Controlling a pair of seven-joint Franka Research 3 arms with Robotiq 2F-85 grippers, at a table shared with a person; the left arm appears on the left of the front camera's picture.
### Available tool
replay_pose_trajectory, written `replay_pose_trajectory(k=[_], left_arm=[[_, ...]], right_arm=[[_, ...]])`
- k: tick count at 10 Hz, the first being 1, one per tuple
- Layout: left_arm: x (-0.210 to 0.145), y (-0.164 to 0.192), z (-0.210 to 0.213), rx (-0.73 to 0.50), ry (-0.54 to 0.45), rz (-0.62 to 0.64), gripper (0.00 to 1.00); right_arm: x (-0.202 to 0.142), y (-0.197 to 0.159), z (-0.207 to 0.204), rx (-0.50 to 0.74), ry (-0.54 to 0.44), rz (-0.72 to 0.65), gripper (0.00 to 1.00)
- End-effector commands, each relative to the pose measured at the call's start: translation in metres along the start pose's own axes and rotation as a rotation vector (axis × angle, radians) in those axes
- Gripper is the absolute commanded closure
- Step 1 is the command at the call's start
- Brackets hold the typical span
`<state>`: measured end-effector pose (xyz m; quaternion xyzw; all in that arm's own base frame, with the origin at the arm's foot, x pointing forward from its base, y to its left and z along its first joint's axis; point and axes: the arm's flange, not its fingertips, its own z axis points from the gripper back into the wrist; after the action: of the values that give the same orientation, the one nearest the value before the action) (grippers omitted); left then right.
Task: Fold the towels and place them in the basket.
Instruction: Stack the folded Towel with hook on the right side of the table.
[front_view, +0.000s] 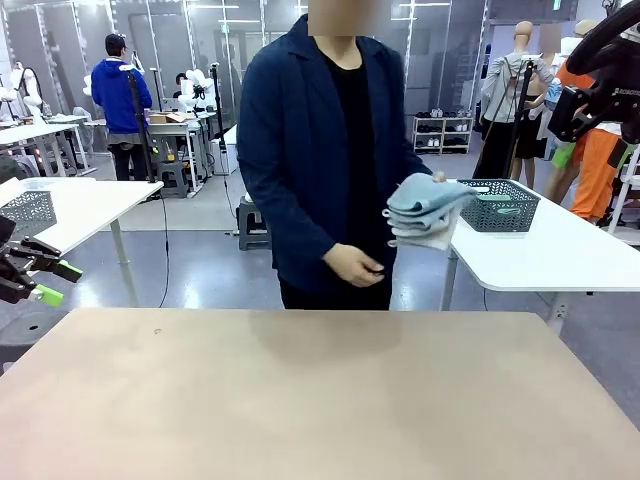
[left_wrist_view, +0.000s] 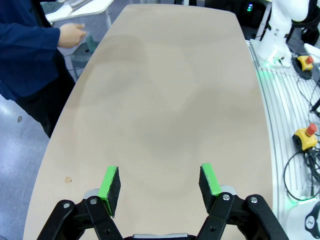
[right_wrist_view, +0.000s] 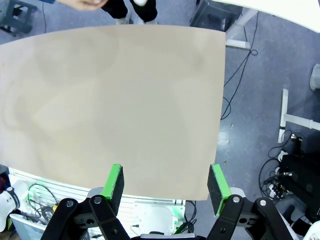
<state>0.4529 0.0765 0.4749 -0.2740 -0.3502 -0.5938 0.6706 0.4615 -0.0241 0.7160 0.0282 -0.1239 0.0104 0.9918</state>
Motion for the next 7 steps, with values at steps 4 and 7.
replay_pose_trajectory(k=[4, 7], left_arm=[[0.0002, -0.0018, 0.001, -0.003, -0.011, -0.008, 0.19], [0.0002, -0.0018, 0.001, -0.003, -0.011, -0.008, 0.19]], right_arm=[[0.0011, -0.0004, 0.0005, -0.002, -0.008, 0.009, 0.16], [0.0011, -0.0004, 0.0005, -0.002, -0.008, 0.009, 0.16]])
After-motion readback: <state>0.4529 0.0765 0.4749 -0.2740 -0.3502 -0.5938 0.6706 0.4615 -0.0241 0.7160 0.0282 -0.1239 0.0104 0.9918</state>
